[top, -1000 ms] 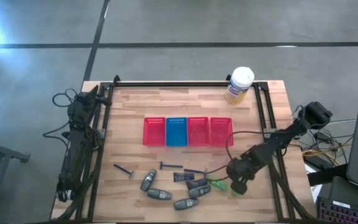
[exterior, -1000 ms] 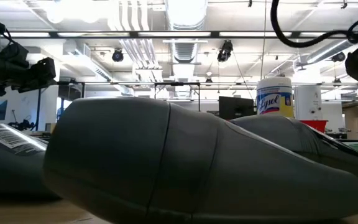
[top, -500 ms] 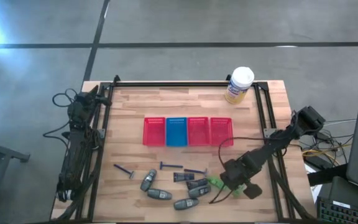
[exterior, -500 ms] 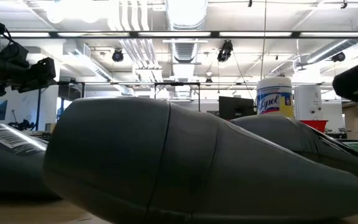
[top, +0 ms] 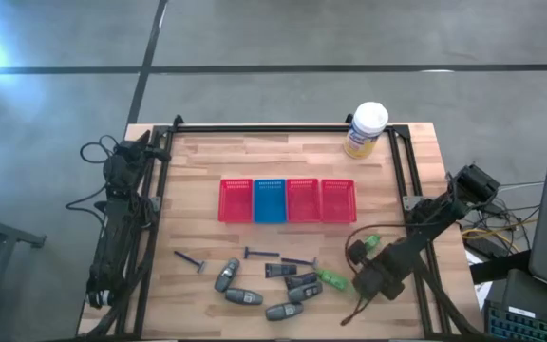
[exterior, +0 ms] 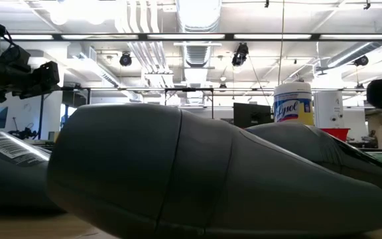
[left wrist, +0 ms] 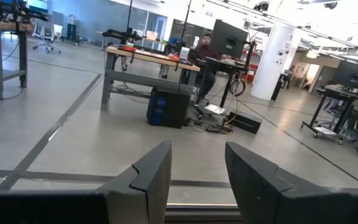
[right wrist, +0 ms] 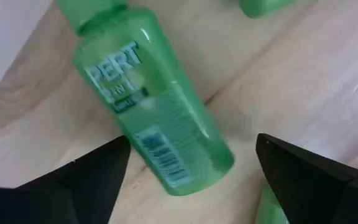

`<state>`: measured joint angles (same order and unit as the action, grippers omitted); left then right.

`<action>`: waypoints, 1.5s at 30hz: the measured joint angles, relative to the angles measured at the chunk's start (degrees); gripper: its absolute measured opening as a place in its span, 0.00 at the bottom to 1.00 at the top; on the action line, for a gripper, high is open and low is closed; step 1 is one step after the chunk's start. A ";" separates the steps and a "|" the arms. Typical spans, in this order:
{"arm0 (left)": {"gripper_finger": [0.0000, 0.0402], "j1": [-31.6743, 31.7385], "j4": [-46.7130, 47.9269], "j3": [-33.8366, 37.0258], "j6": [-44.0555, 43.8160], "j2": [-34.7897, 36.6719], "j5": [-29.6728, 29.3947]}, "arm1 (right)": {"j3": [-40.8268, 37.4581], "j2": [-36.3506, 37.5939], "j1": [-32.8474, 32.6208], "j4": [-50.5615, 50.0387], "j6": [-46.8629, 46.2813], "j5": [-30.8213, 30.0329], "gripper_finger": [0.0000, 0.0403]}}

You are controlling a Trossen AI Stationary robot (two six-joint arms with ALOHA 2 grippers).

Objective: Pick & Place Travel size toiletries
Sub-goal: Put the green shampoo into the right red bin

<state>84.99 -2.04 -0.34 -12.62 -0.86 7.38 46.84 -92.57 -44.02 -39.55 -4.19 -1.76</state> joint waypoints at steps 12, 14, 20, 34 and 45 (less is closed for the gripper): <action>0.39 0.00 0.00 0.00 0.01 0.00 0.02 | 0.01 0.08 -5.70 6.03 1.25 -1.99 0.66; 0.39 0.00 0.00 0.00 0.01 0.00 0.03 | -0.04 -0.16 -5.70 6.85 1.46 -1.65 0.64; 0.39 0.00 0.00 0.00 0.00 0.00 0.04 | -0.79 -0.80 -5.74 7.85 -2.61 -1.27 0.56; 0.39 -0.02 0.00 0.00 0.00 0.00 0.02 | 3.15 5.97 -5.02 -6.83 -31.36 -10.02 0.24; 0.39 -0.02 0.00 0.00 0.01 0.00 0.03 | 4.51 22.75 14.39 -22.12 -96.50 -26.80 0.25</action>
<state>84.97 -2.04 -0.34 -12.61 -0.86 7.41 51.35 -69.82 -29.62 -61.67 -100.69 -28.56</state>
